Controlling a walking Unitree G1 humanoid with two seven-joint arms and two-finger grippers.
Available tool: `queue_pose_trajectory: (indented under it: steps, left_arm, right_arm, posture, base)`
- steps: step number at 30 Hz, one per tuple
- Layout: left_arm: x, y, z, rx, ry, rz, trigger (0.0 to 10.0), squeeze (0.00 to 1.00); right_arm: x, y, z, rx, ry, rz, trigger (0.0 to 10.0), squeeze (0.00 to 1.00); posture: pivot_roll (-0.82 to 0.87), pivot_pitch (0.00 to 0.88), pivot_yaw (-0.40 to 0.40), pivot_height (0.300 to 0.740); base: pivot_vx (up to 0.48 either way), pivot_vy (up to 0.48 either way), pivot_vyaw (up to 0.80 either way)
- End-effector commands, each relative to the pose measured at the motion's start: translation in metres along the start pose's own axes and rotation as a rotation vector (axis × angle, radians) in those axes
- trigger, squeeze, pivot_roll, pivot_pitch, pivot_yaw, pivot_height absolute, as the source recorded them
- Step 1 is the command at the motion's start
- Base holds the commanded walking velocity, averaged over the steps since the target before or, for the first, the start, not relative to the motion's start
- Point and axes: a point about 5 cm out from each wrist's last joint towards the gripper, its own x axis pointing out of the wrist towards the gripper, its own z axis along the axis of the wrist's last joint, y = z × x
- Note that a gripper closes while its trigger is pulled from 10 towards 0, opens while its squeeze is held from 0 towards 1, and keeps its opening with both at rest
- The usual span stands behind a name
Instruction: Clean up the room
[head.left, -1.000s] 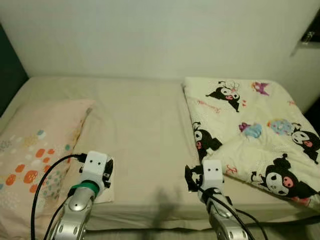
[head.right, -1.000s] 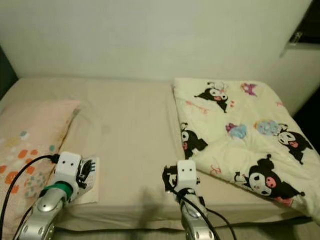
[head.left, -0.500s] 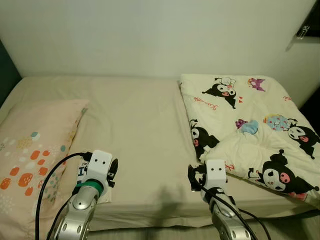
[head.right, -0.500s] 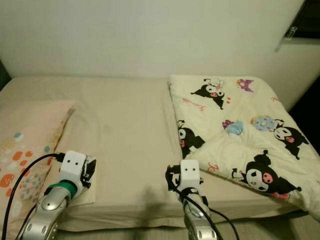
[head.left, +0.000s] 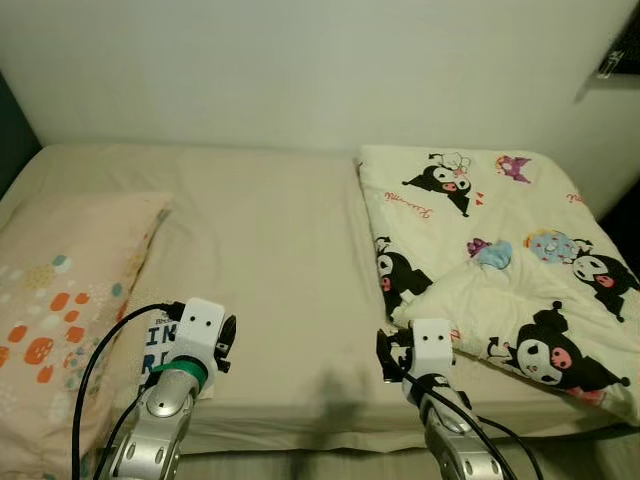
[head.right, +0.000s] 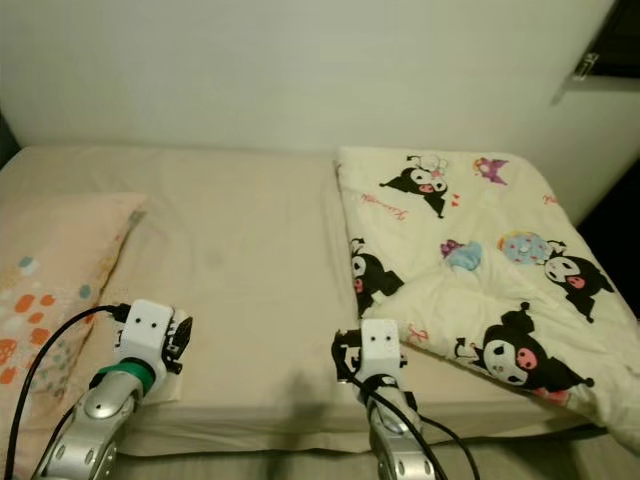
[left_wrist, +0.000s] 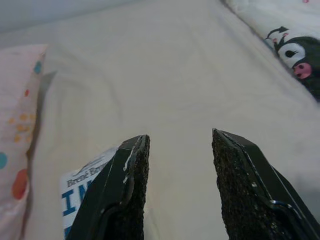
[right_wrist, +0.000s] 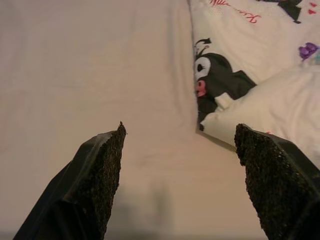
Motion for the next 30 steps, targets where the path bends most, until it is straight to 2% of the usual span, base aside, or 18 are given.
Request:
queue_pose_trajectory:
  steps: [1,12,22,24,26,30]
  left_arm:
    - [-0.0006,-0.002,-0.0054,-0.001,0.018,-0.001,10.0,0.0]
    - [-0.0004,-0.0024,-0.0069,-0.01,0.022,0.006,10.0,0.0]
    - [-0.0014,-0.0011,-0.0078,-0.014,0.025,0.012,10.0,0.0]
    - [-0.0012,-0.0012,-0.0078,-0.027,0.027,0.017,10.0,0.0]
    - [-0.0007,-0.0001,-0.0079,-0.104,0.041,0.03,10.0,0.0]
    - [-0.0009,0.0013,-0.0085,-0.154,0.052,0.034,10.0,0.0]
  right_arm:
    - [-0.0014,-0.0008,-0.0043,-0.005,0.021,0.001,10.0,0.0]
    - [-0.0003,0.0005,-0.0026,-0.041,0.017,0.025,10.0,0.0]
    - [-0.0008,-0.0009,-0.0033,-0.028,0.021,0.017,10.0,0.0]
    - [-0.0008,-0.0009,-0.0032,-0.028,0.021,0.018,10.0,0.0]
    - [-0.0009,-0.0011,-0.0032,-0.029,0.021,0.018,10.0,0.0]
    - [-0.0008,-0.0013,-0.0034,-0.031,0.022,0.02,10.0,0.0]
  posture:
    - [0.05,0.0,-0.014,0.74]
    - [0.05,0.0,-0.02,0.74]
    - [0.05,0.0,-0.024,0.74]
    - [0.05,0.0,-0.024,0.74]
    - [0.05,0.0,-0.025,0.74]
    - [0.05,0.0,-0.026,0.74]
  base:
    - [0.0,-0.292,0.0]
    - [0.0,-0.292,0.0]
    - [0.0,-0.292,0.0]
    - [0.0,-0.244,0.0]
    - [0.0,0.0,0.0]
    - [0.0,0.48,0.0]
